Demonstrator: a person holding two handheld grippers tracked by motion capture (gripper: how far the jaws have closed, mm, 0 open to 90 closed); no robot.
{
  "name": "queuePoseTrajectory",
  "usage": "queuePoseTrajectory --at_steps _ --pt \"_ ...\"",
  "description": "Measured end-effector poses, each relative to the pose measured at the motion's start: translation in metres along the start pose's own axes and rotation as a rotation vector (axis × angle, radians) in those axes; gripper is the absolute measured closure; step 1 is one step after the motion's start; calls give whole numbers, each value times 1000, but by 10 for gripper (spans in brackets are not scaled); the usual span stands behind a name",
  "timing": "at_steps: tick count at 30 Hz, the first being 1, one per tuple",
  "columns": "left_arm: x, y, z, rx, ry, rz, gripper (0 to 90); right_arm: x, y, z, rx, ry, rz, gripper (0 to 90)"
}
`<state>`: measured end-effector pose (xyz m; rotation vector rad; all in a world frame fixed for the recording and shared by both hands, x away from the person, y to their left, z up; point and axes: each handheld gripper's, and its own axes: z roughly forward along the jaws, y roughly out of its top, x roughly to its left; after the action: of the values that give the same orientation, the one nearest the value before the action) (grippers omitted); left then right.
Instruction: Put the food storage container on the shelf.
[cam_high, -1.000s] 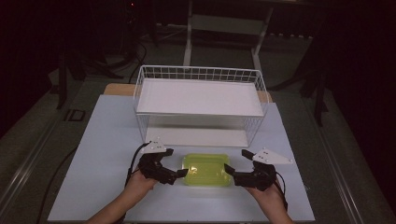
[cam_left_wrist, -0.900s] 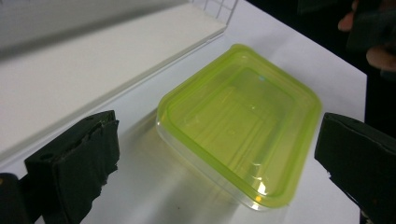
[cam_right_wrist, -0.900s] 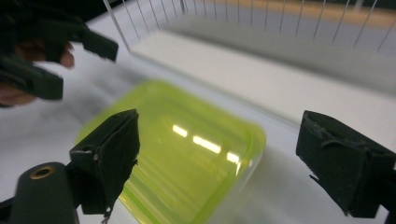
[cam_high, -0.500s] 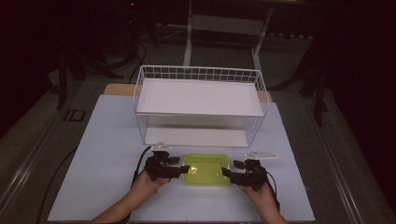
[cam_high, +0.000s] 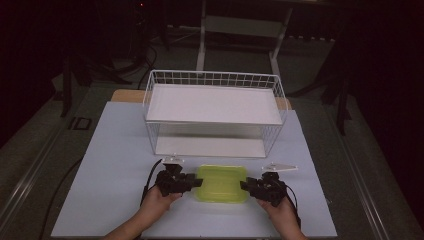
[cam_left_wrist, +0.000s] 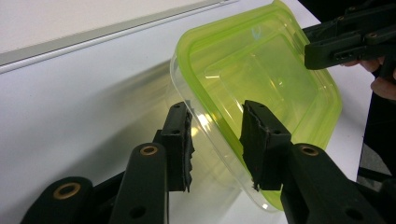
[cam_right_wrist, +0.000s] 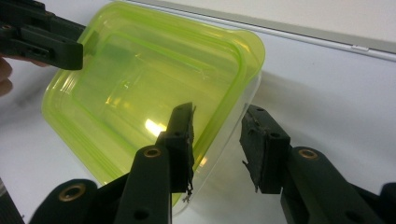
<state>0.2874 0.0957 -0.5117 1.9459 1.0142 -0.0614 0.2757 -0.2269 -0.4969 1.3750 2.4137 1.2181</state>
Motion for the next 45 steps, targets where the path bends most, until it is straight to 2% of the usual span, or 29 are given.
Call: queuePoseTrajectory --at_steps 2,8,13,19,22,24,26,28,34,36,38,41,43,45 --pt "-1 -1 -1 5 -11 -10 662 1 0 -1 -2 -4 -7 655" --pt "-5 -2 -3 2 -9 -18 683 4 0 -3 -1 -5 -10 671" --pt "-12 -3 -5 -1 25 -21 703 6 -1 -5 -1 -3 -14 683" --pt "-16 -2 -10 -3 52 -20 773 12 -3 -8 2 41 12 740" --pt "-18 -2 -12 3 55 -35 788 15 -3 -8 -1 24 4 752" --pt "-19 -2 -14 -6 65 -33 806 16 -3 -8 -3 22 10 760" --pt "-20 -1 -18 -18 68 -27 807 12 -1 -9 -8 61 65 788" --pt "-21 4 -22 -35 78 -27 808 12 1 -9 -10 62 64 787" --pt "-18 16 -33 -87 89 -27 809 20 22 -14 -70 27 10 787" --pt "-17 19 -35 -93 88 -34 809 21 26 -14 -79 22 5 787" --pt "-13 25 -39 -110 93 -37 809 23 38 -15 -99 6 -17 787" --pt "-10 34 -44 -138 100 -39 809 24 48 -15 -116 0 -24 787" --pt "-7 40 -46 -158 115 -40 809 23 62 -13 -136 -10 -32 786" --pt "-3 43 -46 -164 116 -48 809 23 64 -12 -139 -15 -36 786"
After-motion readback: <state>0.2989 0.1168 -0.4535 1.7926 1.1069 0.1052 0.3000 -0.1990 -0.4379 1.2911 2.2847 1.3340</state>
